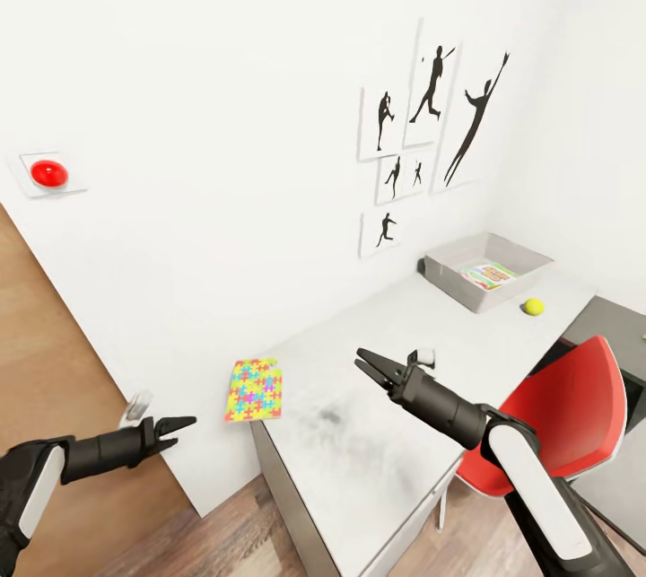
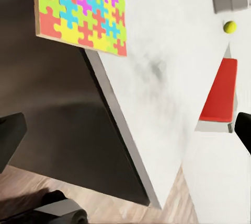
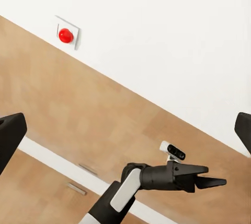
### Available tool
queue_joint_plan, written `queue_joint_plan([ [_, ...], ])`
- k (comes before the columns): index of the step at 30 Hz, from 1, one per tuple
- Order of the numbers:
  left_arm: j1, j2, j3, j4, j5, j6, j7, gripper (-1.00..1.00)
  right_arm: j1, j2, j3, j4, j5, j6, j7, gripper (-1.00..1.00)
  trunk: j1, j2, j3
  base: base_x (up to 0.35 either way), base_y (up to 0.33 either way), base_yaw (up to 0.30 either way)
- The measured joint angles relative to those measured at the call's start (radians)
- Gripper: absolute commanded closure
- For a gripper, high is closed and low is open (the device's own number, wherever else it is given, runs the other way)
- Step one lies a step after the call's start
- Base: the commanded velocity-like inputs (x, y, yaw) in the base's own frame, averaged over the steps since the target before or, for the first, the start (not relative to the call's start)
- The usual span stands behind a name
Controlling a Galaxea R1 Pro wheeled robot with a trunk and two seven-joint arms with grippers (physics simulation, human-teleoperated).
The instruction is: Put all the toys in the child's room - the three board games (two on the bed and one on the table), the two jigsaw puzzles on the table, and the tennis ball on the table - inside the toy box on the table in the child's room.
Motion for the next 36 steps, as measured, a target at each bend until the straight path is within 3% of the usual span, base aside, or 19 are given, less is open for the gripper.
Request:
queue_joint_plan([
  [5, -0.099, 0.005, 0.0, 0.214, -0.003, -0.008, 0.016, -1.0, 0.0, -0.011, -0.044, 0.0, 0.0, 0.002, -0.003, -1.0, 0.0, 0.0, 0.0, 0.0, 0.0, 0.0],
  [7, -0.16, 0.016, 0.0, 0.343, -0.006, -0.014, 0.04, -1.0, 0.0, -0.018, -0.061, 0.0, 0.0, 0.006, -0.003, -1.0, 0.0, 0.0, 0.0, 0.0, 0.0, 0.0],
  [10, -0.205, 0.025, 0.0, 0.44, -0.005, -0.031, 0.082, -1.0, 0.0, -0.022, -0.07, 0.0, 0.0, 0.008, -0.004, -1.0, 0.0, 0.0, 0.0, 0.0, 0.0, 0.0],
  [19, -0.227, 0.027, 0.001, 0.491, -0.002, -0.054, 0.129, -1.0, 0.0, -0.024, -0.072, 0.0, -0.001, 0.009, -0.006, -1.0, 0.0, 0.0, 0.0, 0.0, 0.0, 0.0],
  [27, -0.228, 0.024, 0.001, 0.494, 0.004, -0.059, 0.13, -1.0, 0.0, -0.022, -0.018, 0.0, 0.0, 0.01, -0.006, -1.0, 0.0, 0.0, 0.0, 0.0, 0.0, 0.0],
  [36, -0.228, 0.021, 0.0, 0.493, 0.005, -0.094, 0.122, -1.0, 0.0, -0.023, -0.002, 0.0, 0.002, 0.004, -0.006, -1.0, 0.0, 0.0, 0.0, 0.0, -0.052, 0.0],
])
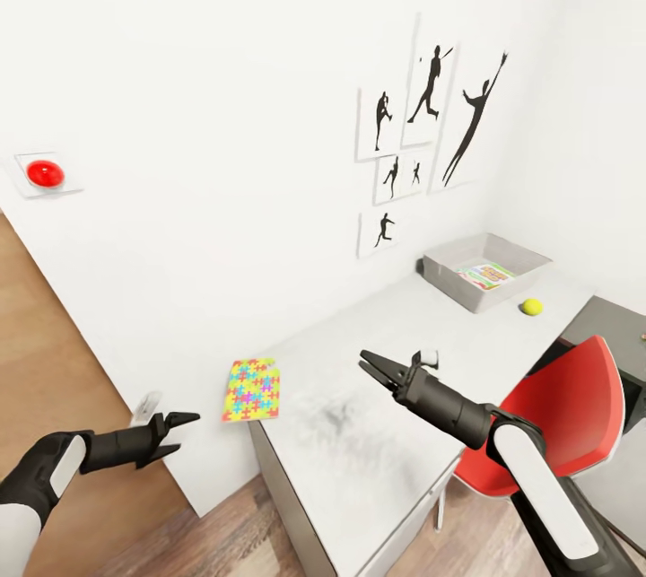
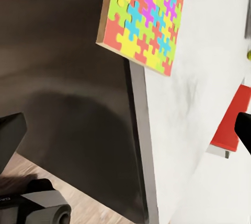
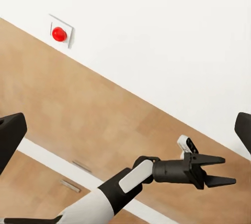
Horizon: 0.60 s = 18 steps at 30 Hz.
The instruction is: Put all the toys in the child's room - the three board games (two on the bed and one on the table), the two jigsaw puzzles on the table, and the tennis ball on the table - inside the toy box on the table in the child's room.
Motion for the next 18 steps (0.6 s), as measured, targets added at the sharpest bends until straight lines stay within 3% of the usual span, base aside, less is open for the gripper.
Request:
queue_joint_plan([
  [10, 0.0, 0.0, 0.0, 0.0, 0.0, -0.025, -0.007, -1.0, 0.0, 0.0, -0.001, 0.0, 0.0, -0.002, 0.0, -1.0, 0.0, 0.0, 0.0, 0.0, -0.095, 0.0],
  [18, 0.0, 0.0, 0.0, 0.0, 0.0, -0.026, -0.008, -1.0, 0.0, 0.0, -0.002, 0.0, 0.0, -0.002, 0.0, -1.0, 0.0, 0.0, 0.0, 0.0, -0.179, 0.0],
])
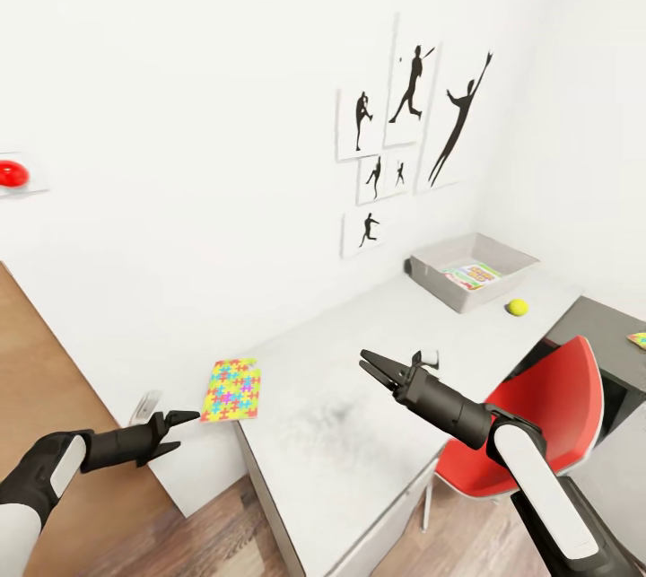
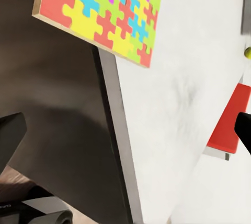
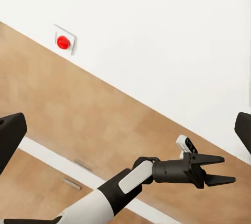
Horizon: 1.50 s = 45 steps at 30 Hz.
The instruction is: Put all the toys in the child's room - the three board games (two on the bed and one on the table), the two jigsaw puzzles on the table, and the tennis ball on the table - inside the toy box on the table in the child's room.
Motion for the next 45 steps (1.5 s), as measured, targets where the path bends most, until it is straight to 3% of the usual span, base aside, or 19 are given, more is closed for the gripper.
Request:
queue_joint_plan([
  [20, 0.0, 0.0, -0.001, 0.0, 0.0, -0.001, -0.002, -1.0, 0.0, 0.0, -0.003, 0.0, 0.0, 0.0, 0.0, -1.0, 0.0, 0.0, 0.0, 0.0, -0.085, 0.0],
  [45, 0.0, 0.006, 0.001, 0.0, 0.001, -0.001, -0.007, -1.0, 0.0, 0.0, -0.004, 0.0, 0.0, 0.0, 0.0, -1.0, 0.0, 0.0, 0.0, 0.0, -0.005, 0.0],
])
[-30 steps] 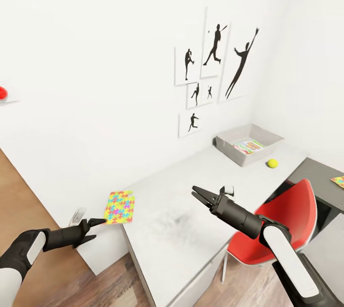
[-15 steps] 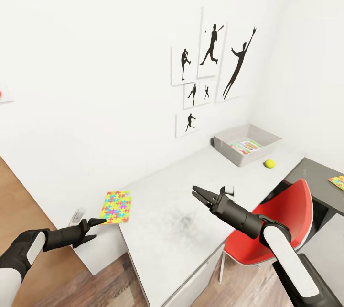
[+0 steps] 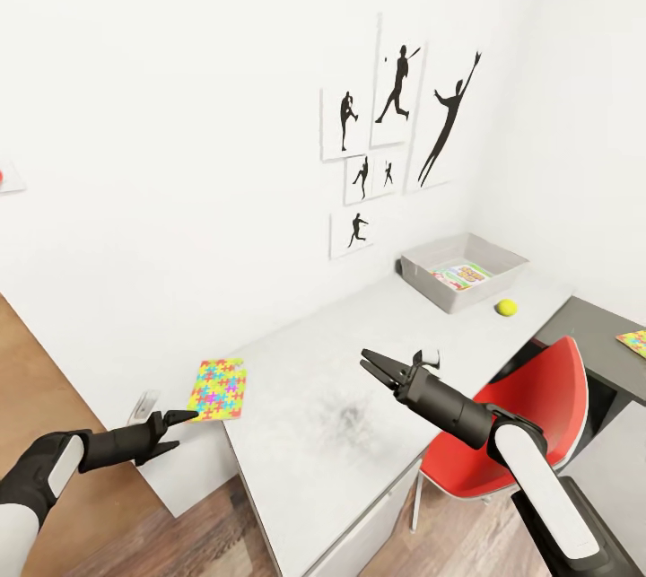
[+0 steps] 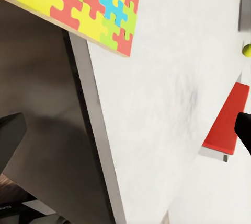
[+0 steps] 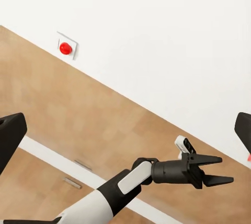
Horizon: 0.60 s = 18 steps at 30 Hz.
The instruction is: Put all the toys in the child's room - the three board games (two on the bed and one on the table), the two jigsaw puzzles on the table, and the tennis ball on the table - inside the toy box on the table in the child's room.
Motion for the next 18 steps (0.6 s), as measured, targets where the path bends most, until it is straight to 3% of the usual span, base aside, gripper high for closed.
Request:
queue_joint_plan([
  [7, 0.0, 0.0, 0.001, 0.0, 0.003, -0.001, -0.006, -1.0, 0.0, -0.001, 0.0, 0.0, 0.0, 0.003, 0.001, -1.0, 0.0, 0.0, 0.0, 0.0, 0.0, 0.0],
  [11, 0.0, 0.0, 0.022, 0.0, 0.013, -0.001, -0.033, -1.0, 0.0, -0.006, -0.002, 0.0, 0.001, 0.017, 0.002, -1.0, 0.0, 0.0, 0.0, 0.0, 0.0, 0.0],
  [18, 0.0, 0.0, 0.045, 0.0, 0.015, -0.005, -0.053, -1.0, 0.0, -0.015, -0.017, 0.0, -0.001, 0.132, -0.003, -1.0, 0.0, 0.0, 0.0, 0.0, 0.0, 0.0],
])
